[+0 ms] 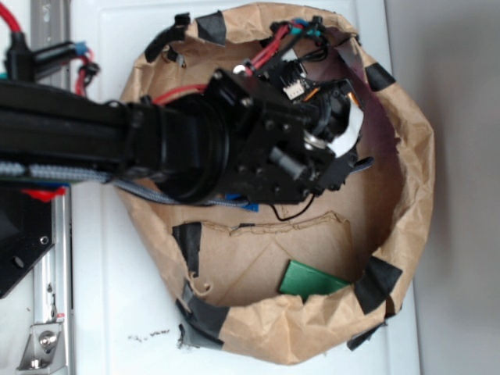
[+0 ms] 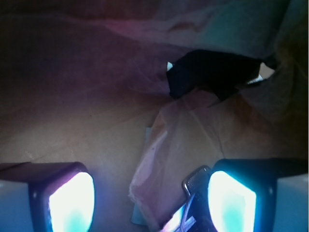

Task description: Grab the silver keys.

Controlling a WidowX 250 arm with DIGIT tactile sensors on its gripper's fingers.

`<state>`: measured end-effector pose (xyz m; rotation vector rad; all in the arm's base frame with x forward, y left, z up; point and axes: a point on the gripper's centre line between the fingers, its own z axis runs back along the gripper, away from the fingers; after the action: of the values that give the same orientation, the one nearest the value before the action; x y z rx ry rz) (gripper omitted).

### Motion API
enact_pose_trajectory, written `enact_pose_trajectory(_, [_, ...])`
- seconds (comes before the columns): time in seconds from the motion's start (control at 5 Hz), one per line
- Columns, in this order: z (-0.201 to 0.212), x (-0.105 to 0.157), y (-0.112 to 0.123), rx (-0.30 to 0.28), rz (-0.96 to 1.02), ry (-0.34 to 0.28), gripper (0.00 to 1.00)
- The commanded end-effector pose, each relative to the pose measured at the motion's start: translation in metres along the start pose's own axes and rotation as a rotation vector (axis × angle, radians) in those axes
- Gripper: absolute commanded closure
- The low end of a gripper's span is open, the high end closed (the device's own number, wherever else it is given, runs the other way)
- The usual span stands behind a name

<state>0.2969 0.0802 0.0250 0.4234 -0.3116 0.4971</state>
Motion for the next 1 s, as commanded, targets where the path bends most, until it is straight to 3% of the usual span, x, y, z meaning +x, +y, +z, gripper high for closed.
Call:
enact_pose_trajectory(0.0, [0.003, -0.006, 0.01, -0.005, -0.001, 0.019, 1.0])
enact_pose_trajectory(0.6, [0.008, -0.02, 0.025, -0.03, -0.054, 0.044, 1.0])
enact_pose_trajectory(0.8, [0.021, -0.03, 0.035, -0.08, -0.142, 0.062, 0.0])
